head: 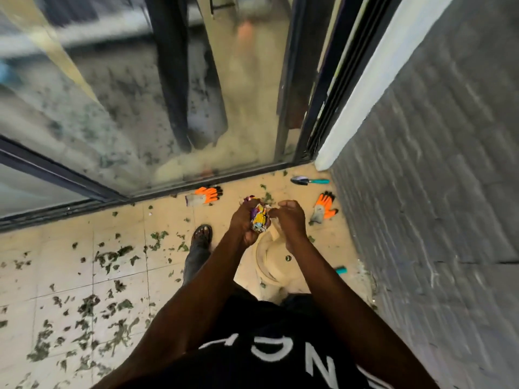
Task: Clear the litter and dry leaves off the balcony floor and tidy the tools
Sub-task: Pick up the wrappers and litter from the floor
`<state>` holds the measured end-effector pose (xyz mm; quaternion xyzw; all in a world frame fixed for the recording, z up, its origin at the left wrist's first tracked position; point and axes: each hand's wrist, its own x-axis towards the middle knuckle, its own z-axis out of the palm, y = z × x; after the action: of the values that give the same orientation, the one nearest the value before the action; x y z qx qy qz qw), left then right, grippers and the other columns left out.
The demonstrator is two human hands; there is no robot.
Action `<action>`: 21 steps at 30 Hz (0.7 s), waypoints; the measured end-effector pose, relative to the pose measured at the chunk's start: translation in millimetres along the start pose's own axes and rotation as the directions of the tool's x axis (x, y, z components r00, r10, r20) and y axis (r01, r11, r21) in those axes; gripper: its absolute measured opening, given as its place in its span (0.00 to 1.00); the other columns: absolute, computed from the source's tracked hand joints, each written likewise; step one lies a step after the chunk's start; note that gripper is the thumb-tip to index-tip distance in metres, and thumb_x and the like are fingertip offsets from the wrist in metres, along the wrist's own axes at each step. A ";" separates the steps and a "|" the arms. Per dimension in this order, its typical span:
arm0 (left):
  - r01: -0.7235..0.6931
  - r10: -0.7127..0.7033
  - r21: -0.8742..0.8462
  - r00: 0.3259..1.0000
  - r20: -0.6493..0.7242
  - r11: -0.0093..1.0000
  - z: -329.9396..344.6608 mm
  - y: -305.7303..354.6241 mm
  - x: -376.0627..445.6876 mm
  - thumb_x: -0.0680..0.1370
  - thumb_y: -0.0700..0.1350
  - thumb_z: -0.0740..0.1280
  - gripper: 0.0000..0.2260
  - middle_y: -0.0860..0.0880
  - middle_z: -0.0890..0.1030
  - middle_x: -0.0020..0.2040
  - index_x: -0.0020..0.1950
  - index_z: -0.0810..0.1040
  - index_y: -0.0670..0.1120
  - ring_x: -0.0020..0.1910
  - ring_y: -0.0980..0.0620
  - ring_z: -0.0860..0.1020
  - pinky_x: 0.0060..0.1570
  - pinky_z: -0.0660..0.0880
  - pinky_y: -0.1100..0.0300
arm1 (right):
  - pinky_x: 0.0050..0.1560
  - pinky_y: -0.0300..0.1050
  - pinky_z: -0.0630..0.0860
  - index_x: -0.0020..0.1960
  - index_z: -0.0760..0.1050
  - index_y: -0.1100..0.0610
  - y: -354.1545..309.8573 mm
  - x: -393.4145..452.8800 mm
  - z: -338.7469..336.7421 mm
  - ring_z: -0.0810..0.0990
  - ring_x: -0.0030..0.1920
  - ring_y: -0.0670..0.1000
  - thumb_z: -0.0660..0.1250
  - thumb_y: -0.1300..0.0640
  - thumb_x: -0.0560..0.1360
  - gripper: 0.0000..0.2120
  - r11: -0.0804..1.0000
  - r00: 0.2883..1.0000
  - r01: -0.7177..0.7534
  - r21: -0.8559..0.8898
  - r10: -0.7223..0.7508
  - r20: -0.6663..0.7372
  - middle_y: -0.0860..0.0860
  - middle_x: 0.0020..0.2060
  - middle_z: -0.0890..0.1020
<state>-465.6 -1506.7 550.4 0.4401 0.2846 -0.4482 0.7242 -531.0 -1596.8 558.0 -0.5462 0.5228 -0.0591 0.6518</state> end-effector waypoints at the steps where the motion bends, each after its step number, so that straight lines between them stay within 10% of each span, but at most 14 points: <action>1: -0.008 0.008 0.010 1.000 -0.004 1.000 6.2 -0.4 -8.2 0.81 0.43 0.60 0.08 0.46 0.80 0.30 0.45 0.74 0.42 0.27 0.49 0.79 0.27 0.76 0.61 | 0.41 0.42 0.74 0.45 0.75 0.57 -3.6 -5.7 -9.0 0.79 0.44 0.56 0.74 0.62 0.65 0.11 0.994 0.997 -0.061 0.094 0.057 0.044 0.55 0.41 0.80; 11: -0.031 0.033 0.130 0.999 -0.014 0.991 -3.2 39.3 -46.7 0.81 0.44 0.59 0.11 0.45 0.78 0.30 0.42 0.76 0.42 0.31 0.46 0.75 0.26 0.73 0.63 | 0.28 0.37 0.71 0.50 0.78 0.62 -25.2 -27.2 -6.2 0.77 0.31 0.50 0.70 0.58 0.74 0.08 0.979 0.982 -0.152 -0.134 0.165 0.093 0.55 0.37 0.80; 21: -0.179 0.200 0.243 0.978 -0.063 0.953 -129.9 182.6 -37.8 0.78 0.42 0.64 0.06 0.42 0.77 0.35 0.45 0.78 0.41 0.29 0.47 0.79 0.25 0.72 0.62 | 0.34 0.45 0.71 0.39 0.73 0.59 -51.7 -19.8 205.9 0.80 0.37 0.59 0.69 0.57 0.72 0.08 0.909 0.974 0.017 -0.417 0.078 0.211 0.60 0.37 0.80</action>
<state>-320.1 -1337.2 592.2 0.5673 0.2170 -0.3876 0.6934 -360.6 -1470.5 580.6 -0.6674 0.4555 0.1255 0.5756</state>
